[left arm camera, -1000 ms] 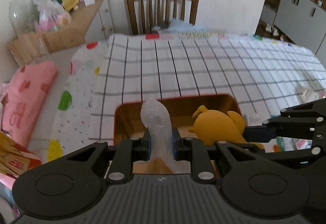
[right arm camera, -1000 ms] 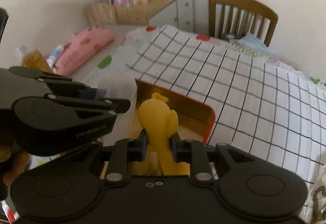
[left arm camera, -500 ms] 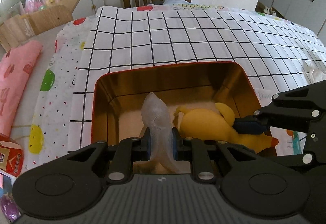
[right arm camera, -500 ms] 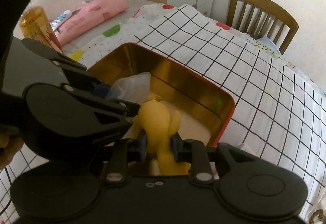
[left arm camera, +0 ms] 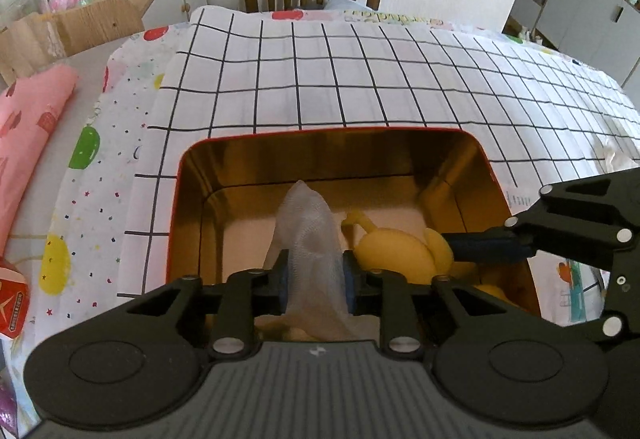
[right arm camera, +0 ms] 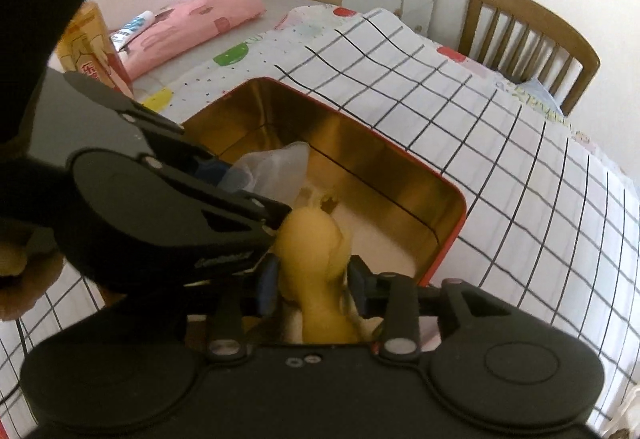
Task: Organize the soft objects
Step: 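Lower the duck and bag into the gold tin and open both grippers, then move both grippers back toward the pile of items on the table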
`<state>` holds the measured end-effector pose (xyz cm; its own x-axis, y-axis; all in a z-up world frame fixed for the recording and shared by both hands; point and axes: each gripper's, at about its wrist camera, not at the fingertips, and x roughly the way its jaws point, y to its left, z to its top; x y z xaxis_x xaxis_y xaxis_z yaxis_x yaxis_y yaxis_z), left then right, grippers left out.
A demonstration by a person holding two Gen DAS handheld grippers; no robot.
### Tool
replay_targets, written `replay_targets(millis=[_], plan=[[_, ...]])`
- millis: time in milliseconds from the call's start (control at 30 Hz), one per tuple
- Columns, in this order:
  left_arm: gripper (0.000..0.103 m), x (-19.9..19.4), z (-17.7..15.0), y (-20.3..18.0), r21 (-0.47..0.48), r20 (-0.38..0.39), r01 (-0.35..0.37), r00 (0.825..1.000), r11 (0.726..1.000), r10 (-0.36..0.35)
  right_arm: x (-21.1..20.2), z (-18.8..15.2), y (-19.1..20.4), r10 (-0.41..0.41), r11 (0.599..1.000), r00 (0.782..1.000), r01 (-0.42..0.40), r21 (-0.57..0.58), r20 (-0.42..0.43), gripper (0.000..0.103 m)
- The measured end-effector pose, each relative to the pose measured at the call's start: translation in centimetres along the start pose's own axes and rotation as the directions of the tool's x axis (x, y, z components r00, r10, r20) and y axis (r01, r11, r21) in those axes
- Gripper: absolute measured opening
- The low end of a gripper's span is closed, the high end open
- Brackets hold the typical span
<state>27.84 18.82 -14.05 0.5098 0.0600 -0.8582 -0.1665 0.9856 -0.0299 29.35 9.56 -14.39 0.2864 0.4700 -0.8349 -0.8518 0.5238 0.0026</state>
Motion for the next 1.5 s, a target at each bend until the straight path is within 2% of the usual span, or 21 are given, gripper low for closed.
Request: replay_targets(millis=[133, 167, 233, 267, 533, 600, 667, 967, 1067, 1333, 1400, 1500], plan=[[0.034, -0.3, 0.1, 0.3, -0.018, 0.009, 0.006, 1.0, 1.0, -0.006, -0.6, 0.1, -0.1, -0.005, 1.0, 1.0, 0.005, -0.012, 0.005, 0.042], [0.038, -0.5, 0.1, 0.4, -0.023, 0.013, 0.005, 1.0, 1.0, -0.005, -0.7, 0.1, -0.2, -0.006, 1.0, 1.0, 0.007, -0.007, 0.009, 0.042], [0.057, -0.9, 0.1, 0.6, -0.032, 0.029, -0.002, 1.0, 0.999, 0.003, -1.2, 0.1, -0.5, -0.007, 1.0, 1.0, 0.007, 0.0, 0.013, 0.042], [0.06, -1.2, 0.0, 0.8, -0.04, 0.04, 0.008, 0.999, 0.999, -0.007, -1.3, 0.1, -0.5, -0.009, 1.0, 1.0, 0.009, 0.0, 0.015, 0.042], [0.06, -3.6, -0.1, 0.8, -0.046, 0.09, 0.016, 0.996, 0.999, -0.012, -3.6, -0.1, -0.9, -0.02, 0.999, 0.998, 0.019, 0.027, 0.053, 0.046], [0.06, -4.5, -0.1, 0.7, -0.048, 0.108, 0.017, 0.994, 0.999, -0.012, -4.4, -0.1, -1.1, -0.023, 0.999, 0.998, 0.02, 0.043, 0.066, 0.05], [0.06, -5.4, -0.1, 0.5, -0.054, 0.13, 0.022, 0.991, 0.998, -0.015, -5.3, -0.2, -1.3, -0.015, 0.998, 0.996, 0.01, 0.064, 0.086, 0.059], [0.06, -9.7, -0.3, -0.7, -0.039, 0.211, 0.031, 0.977, 0.999, -0.022, -9.6, -1.0, -1.8, -0.003, 0.993, 0.987, -0.016, 0.114, 0.159, 0.064], [0.066, -11.0, -0.5, -1.1, -0.027, 0.233, 0.032, 0.972, 0.999, -0.025, -10.8, -1.4, -2.0, -0.005, 0.991, 0.984, -0.02, 0.136, 0.178, 0.066], [0.067, -14.0, -1.6, -3.0, 0.016, 0.279, 0.041, 0.959, 0.999, -0.044, -14.3, -3.3, -2.6, -0.004, 0.978, 0.971, -0.046, 0.203, 0.24, 0.069], [0.07, -14.5, -1.9, -3.6, 0.027, 0.289, 0.044, 0.956, 0.999, -0.05, -15.2, -3.8, -2.8, -0.008, 0.974, 0.966, -0.052, 0.223, 0.26, 0.071], [0.072, -15.3, -2.3, -4.6, 0.046, 0.305, 0.054, 0.95, 0.997, -0.066, -16.7, -4.7, -2.8, -0.032, 0.971, 0.956, -0.04, 0.237, 0.29, 0.079]])
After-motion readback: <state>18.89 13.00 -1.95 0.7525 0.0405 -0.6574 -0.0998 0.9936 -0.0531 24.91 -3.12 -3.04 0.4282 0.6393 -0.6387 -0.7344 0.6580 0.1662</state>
